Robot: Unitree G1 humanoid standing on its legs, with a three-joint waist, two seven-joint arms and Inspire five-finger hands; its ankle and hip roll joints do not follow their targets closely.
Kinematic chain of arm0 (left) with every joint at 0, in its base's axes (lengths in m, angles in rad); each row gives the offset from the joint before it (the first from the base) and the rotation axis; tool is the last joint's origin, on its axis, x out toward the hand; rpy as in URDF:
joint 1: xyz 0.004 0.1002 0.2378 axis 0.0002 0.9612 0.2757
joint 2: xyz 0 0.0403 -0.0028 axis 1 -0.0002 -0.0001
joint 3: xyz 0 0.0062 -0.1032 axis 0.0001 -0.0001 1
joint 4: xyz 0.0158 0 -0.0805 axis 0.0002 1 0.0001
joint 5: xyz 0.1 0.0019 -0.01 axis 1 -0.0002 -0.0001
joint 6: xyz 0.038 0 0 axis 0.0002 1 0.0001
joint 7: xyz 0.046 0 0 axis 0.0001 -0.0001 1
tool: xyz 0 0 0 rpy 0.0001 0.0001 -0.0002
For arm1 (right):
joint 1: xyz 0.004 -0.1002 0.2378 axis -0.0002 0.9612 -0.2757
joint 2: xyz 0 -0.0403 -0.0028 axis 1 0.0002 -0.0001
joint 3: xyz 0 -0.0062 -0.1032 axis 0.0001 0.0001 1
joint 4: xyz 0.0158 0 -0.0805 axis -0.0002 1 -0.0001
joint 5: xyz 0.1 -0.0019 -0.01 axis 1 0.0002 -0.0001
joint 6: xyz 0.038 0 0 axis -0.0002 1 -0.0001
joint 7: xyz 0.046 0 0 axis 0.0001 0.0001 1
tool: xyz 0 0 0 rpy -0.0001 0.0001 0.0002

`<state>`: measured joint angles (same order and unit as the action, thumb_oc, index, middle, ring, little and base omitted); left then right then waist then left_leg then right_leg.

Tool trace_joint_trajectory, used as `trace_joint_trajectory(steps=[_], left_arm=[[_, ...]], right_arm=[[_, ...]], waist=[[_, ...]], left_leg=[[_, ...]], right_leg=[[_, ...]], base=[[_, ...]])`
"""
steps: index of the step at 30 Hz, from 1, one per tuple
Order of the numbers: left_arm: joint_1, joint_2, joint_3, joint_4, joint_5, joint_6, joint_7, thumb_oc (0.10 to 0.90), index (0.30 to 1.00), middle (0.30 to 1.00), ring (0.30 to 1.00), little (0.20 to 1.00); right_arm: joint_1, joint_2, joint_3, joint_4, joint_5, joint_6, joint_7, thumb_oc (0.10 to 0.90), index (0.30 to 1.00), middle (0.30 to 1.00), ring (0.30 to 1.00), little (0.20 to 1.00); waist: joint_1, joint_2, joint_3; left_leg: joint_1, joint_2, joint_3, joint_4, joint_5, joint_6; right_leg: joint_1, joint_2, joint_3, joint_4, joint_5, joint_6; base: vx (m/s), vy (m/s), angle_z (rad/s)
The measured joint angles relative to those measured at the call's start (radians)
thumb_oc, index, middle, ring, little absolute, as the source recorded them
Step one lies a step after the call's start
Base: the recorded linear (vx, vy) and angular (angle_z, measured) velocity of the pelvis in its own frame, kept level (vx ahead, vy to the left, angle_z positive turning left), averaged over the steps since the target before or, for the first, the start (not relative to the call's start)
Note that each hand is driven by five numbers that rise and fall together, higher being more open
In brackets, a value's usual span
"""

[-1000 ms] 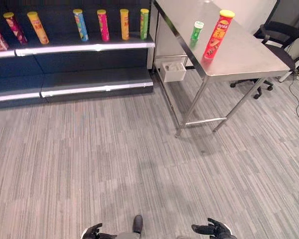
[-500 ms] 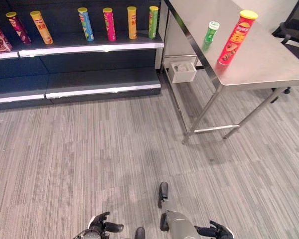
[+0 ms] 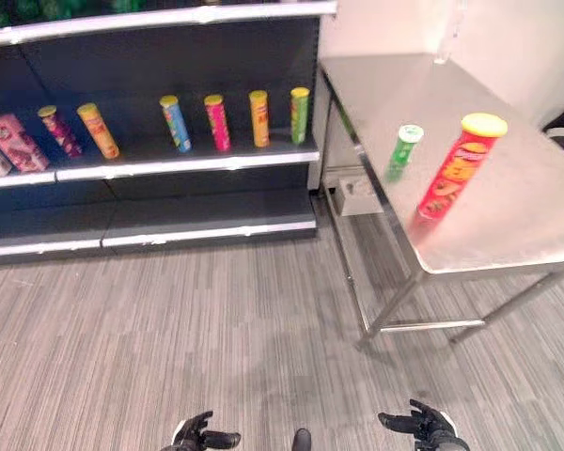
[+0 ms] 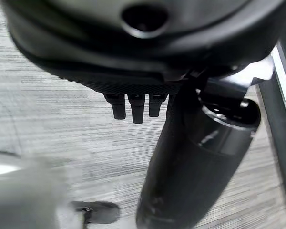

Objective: Put the goods on the table back onto the shelves and tidy them up.

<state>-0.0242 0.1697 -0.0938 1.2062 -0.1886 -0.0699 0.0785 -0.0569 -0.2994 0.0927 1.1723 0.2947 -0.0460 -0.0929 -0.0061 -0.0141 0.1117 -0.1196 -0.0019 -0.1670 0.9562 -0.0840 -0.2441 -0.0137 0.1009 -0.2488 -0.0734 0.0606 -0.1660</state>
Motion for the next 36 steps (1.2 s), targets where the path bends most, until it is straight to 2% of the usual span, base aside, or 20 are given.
trace_joint_trajectory(steps=[1,3,4,6,7,8,9,11,13,15,16,19,21,24,27,28,30,32,34,36], left_arm=[[-0.003,0.006,0.03,-0.002,-0.014,0.008,-0.008,0.8,0.9,0.9,0.9,0.9],[-0.019,0.031,0.03,-0.016,-0.024,0.001,-0.003,0.8,0.9,0.9,0.9,0.9],[-0.03,0.043,0.026,-0.03,-0.029,-0.003,-0.003,0.8,0.9,0.9,0.9,0.9],[-0.045,0.044,0.019,-0.039,-0.025,-0.002,-0.002,0.8,0.9,0.9,0.9,0.9],[-0.042,0.04,0.017,-0.038,-0.025,-0.001,-0.002,0.8,0.9,0.9,0.9,0.9],[-0.045,0.037,0.015,-0.036,-0.025,0.0,-0.004,0.8,0.9,0.9,0.9,0.9],[-0.046,0.031,0.007,-0.029,-0.025,0.002,-0.005,0.8,0.9,0.9,0.9,0.9],[-0.047,0.029,-0.002,-0.024,-0.027,0.002,-0.004,0.8,0.9,0.9,0.9,0.9],[-0.048,0.024,-0.003,-0.012,-0.044,-0.004,-0.004,0.8,0.9,0.9,0.9,0.9],[-0.027,0.02,-0.004,-0.016,-0.043,-0.014,-0.005,0.8,0.9,0.9,0.9,0.9],[-0.019,0.019,-0.001,-0.025,-0.044,-0.013,-0.003,0.8,0.9,0.9,0.9,0.9],[-0.013,0.025,-0.004,-0.017,-0.04,-0.011,-0.002,0.8,0.9,0.9,0.9,0.9],[-0.021,0.041,-0.007,-0.008,-0.036,-0.008,-0.001,0.8,0.9,0.9,0.9,0.9],[-0.033,0.055,-0.015,-0.006,-0.037,-0.01,0.0,0.8,0.9,0.9,0.9,0.9],[-0.053,0.06,-0.027,0.002,-0.037,-0.001,-0.001,0.8,0.9,0.9,0.9,0.9],[-0.048,0.067,-0.052,0.006,-0.037,0.003,-0.001,0.8,0.9,0.9,0.9,0.9],[-0.047,0.075,-0.06,-0.003,-0.037,0.003,0.0,0.8,0.9,0.9,0.9,0.9],[-0.051,0.078,-0.064,-0.002,-0.037,0.005,-0.002,0.8,0.9,0.9,0.9,0.9],[-0.042,0.08,-0.058,-0.002,-0.037,0.008,-0.001,0.8,0.9,0.9,0.9,0.9],[-0.044,0.087,-0.059,0.015,-0.025,0.009,0.004,0.8,0.9,0.9,0.9,0.9]], right_arm=[[0.002,0.009,0.001,-0.002,0.0,0.003,0.0,0.8,0.9,0.9,0.9,0.9],[-0.006,0.018,0.009,0.001,0.003,0.004,0.0,0.8,0.9,0.9,0.9,0.9],[-0.015,0.024,0.011,0.005,0.004,0.008,-0.002,0.8,0.9,0.9,0.9,0.9],[-0.016,0.025,0.018,0.012,0.004,0.01,0.0,0.8,0.9,0.9,0.9,0.9],[-0.018,0.025,0.031,0.023,0.004,0.01,0.0,0.8,0.9,0.9,0.9,0.9],[-0.027,0.024,0.036,0.027,0.003,0.01,-0.001,0.8,0.9,0.9,0.9,0.9],[-0.021,0.023,0.037,0.038,0.003,0.015,0.0,0.8,0.9,0.9,0.9,0.9],[-0.019,0.023,0.036,0.042,0.002,0.015,-0.001,0.8,0.9,0.9,0.9,0.9],[-0.006,0.022,0.023,0.046,0.0,0.015,-0.002,0.8,0.9,0.9,0.9,0.9],[0.019,0.014,0.014,0.046,-0.001,0.015,-0.002,0.8,0.9,0.9,0.9,0.9],[0.022,0.02,0.003,0.05,-0.006,0.009,-0.002,0.8,0.9,0.9,0.9,0.9],[0.016,0.022,-0.005,0.047,-0.009,0.009,-0.002,0.8,0.9,0.9,0.9,0.9],[0.017,0.046,-0.018,0.051,-0.012,0.012,0.0,0.8,0.9,0.9,0.9,0.9],[0.022,0.063,-0.023,0.048,-0.011,0.012,0.001,0.8,0.9,0.9,0.9,0.9],[0.018,0.063,-0.024,0.065,-0.01,0.014,0.001,0.8,0.9,0.9,0.9,0.9],[0.019,0.064,-0.023,0.058,-0.01,0.015,0.0,0.8,0.9,0.9,0.9,0.9],[0.029,0.069,-0.021,0.059,-0.009,0.016,0.0,0.8,0.9,0.9,0.9,0.9],[0.033,0.073,-0.029,0.059,-0.008,0.012,-0.003,0.8,0.9,0.9,0.9,0.9],[0.034,0.071,-0.041,0.06,-0.009,0.013,-0.003,0.8,0.9,0.9,0.9,0.9],[0.026,0.07,-0.042,0.064,-0.01,0.013,-0.001,0.8,0.9,0.9,0.9,0.9]], waist=[[0.004,-0.014,0.004],[0.017,-0.036,0.04],[0.019,-0.044,0.057],[0.017,-0.034,0.081],[0.018,-0.03,0.091],[0.017,-0.015,0.093],[0.019,-0.008,0.094],[0.022,0.0,0.112],[0.022,0.013,0.111],[0.044,0.031,0.1],[0.046,0.015,0.091],[0.042,0.008,0.085],[0.041,-0.007,0.077],[0.028,-0.003,0.07],[0.012,0.017,0.07],[0.001,0.012,0.068],[-0.008,-0.015,0.067],[-0.008,-0.018,0.075],[-0.005,-0.02,0.073],[-0.01,-0.03,0.079]], left_leg=[[-0.044,0.005,0.014,0.007,0.004,0.008],[-0.141,0.021,0.06,-0.016,-0.005,0.066],[-0.157,0.026,0.097,-0.164,-0.023,0.094],[-0.155,0.046,0.124,-0.349,-0.016,0.094],[-0.133,0.043,0.126,-0.55,0.001,0.09],[-0.128,0.045,0.113,-0.652,0.026,0.086],[-0.094,0.039,0.072,-0.897,0.085,0.065],[-0.085,0.04,0.042,-1.019,0.148,0.06],[-0.09,0.042,0.049,-1.037,0.165,0.038],[-0.062,0.06,0.052,-1.032,0.174,0.076],[-0.043,0.018,0.054,-1.015,0.216,0.111],[0.0,-0.026,0.06,-1.037,0.268,0.178],[0.028,-0.053,0.108,-1.047,0.256,0.225],[0.044,-0.055,0.123,-1.046,0.238,0.271],[0.062,-0.036,0.13,-1.046,0.226,0.293],[0.08,-0.039,0.126,-1.046,0.222,0.299],[0.085,-0.057,0.131,-1.04,0.208,0.322],[0.09,-0.061,0.142,-1.031,0.198,0.345],[0.102,-0.049,0.152,-1.044,0.197,0.344],[0.098,-0.047,0.159,-1.046,0.191,0.335]], right_leg=[[0.011,-0.011,0.001,0.0,-0.009,-0.006],[0.044,-0.026,0.011,-0.004,-0.028,-0.002],[0.068,-0.038,0.018,-0.019,-0.028,0.019],[0.095,-0.041,0.015,-0.018,-0.027,0.021],[0.108,-0.041,0.03,-0.019,-0.036,0.035],[0.117,-0.041,0.036,-0.02,-0.044,0.046],[0.118,-0.037,0.049,-0.019,-0.058,0.079],[0.144,-0.035,0.065,-0.02,-0.071,0.096],[0.17,-0.037,0.064,-0.02,-0.088,0.101],[0.192,-0.033,0.111,-0.02,-0.112,0.13],[0.21,-0.076,0.146,-0.026,-0.135,0.164],[0.212,-0.126,0.179,-0.001,-0.148,0.227],[0.21,-0.175,0.198,0.029,-0.148,0.252],[0.156,-0.183,0.2,0.149,-0.176,0.31],[0.003,-0.176,0.21,0.476,-0.191,0.33],[-0.097,-0.189,0.216,0.684,-0.204,0.354],[-0.16,-0.223,0.222,0.749,-0.214,0.359],[-0.194,-0.258,0.188,0.709,-0.212,0.342],[-0.17,-0.292,0.102,0.446,-0.191,0.344],[-0.166,-0.289,0.08,0.218,-0.131,0.361]], base=[[0.22,-0.133,-0.16],[0.28,-0.039,-0.06],[0.24,0.032,-0.1],[0.21,0.062,-0.21],[0.2,0.068,-0.35],[0.34,0.12,-0.35],[0.23,0.079,-0.19],[0.25,0.124,-0.18],[0.15,0.117,-0.08],[0.21,0.193,-0.54],[0.16,0.164,-0.7],[0.16,0.185,-0.65],[0.14,0.263,-0.61],[0.07,0.195,-0.25],[0.02,0.178,-0.07],[0.06,0.14,0.08],[0.1,0.105,0.15],[0.1,-0.04,0.02],[0.18,-0.082,-0.16],[0.15,-0.041,-0.15]])
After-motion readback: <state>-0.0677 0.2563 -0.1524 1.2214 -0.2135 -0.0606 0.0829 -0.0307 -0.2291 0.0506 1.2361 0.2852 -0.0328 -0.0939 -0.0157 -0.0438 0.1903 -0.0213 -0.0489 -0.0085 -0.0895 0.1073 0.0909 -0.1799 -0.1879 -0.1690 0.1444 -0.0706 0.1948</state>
